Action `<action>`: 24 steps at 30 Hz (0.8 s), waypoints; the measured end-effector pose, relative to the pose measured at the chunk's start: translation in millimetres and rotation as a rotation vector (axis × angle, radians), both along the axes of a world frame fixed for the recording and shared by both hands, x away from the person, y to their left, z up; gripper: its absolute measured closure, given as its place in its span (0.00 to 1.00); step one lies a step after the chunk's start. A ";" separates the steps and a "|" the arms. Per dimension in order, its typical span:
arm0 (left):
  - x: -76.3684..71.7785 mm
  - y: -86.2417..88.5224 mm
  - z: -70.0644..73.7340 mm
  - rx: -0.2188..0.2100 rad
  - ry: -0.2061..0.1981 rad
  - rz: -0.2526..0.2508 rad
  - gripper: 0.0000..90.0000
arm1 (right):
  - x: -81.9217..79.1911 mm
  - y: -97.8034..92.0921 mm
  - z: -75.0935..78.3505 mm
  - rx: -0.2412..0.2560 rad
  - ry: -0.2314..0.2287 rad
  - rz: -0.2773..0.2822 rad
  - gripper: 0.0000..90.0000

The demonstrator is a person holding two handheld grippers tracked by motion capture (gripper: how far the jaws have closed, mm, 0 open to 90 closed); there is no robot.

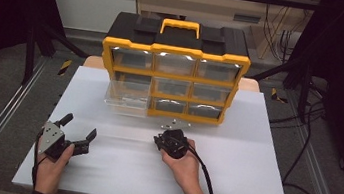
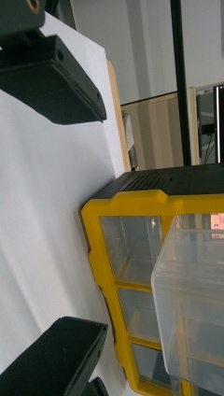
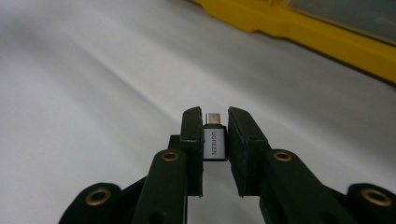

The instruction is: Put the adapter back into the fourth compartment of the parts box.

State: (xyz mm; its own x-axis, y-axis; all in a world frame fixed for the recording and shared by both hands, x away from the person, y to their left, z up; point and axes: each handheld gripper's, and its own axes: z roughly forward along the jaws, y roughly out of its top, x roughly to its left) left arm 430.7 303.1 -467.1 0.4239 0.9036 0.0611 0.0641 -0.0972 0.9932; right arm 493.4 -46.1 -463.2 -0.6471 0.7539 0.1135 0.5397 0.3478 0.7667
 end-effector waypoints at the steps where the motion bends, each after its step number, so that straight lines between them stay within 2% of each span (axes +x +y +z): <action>1: 0.1 0.0 -0.3 0.000 0.003 0.001 0.01 | -0.7 -1.9 2.2 0.002 -0.005 -0.003 0.85; 8: 0.2 -0.8 -1.1 0.000 0.008 -0.004 0.01 | -5.4 -13.3 20.8 0.075 -0.038 -0.021 0.85; 10: -0.2 -1.0 -1.1 -0.001 0.009 -0.005 0.01 | -6.0 -16.5 26.0 0.073 -0.056 -0.018 0.85; 19: -0.9 -0.6 -1.9 -0.001 0.010 -0.006 0.01 | -14.5 -29.7 54.5 0.132 -0.115 -0.030 0.85; 24: -0.8 -0.1 -1.1 -0.008 0.008 -0.004 0.01 | -17.4 -29.9 72.6 0.150 -0.151 -0.017 0.85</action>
State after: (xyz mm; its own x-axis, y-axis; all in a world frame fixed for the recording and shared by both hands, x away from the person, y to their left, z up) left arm 430.0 303.1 -468.2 0.4277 0.9025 0.0502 0.0713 -0.0891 0.9935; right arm 475.9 -76.0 -390.5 -0.6529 0.7466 0.1279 0.4191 0.2154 0.8820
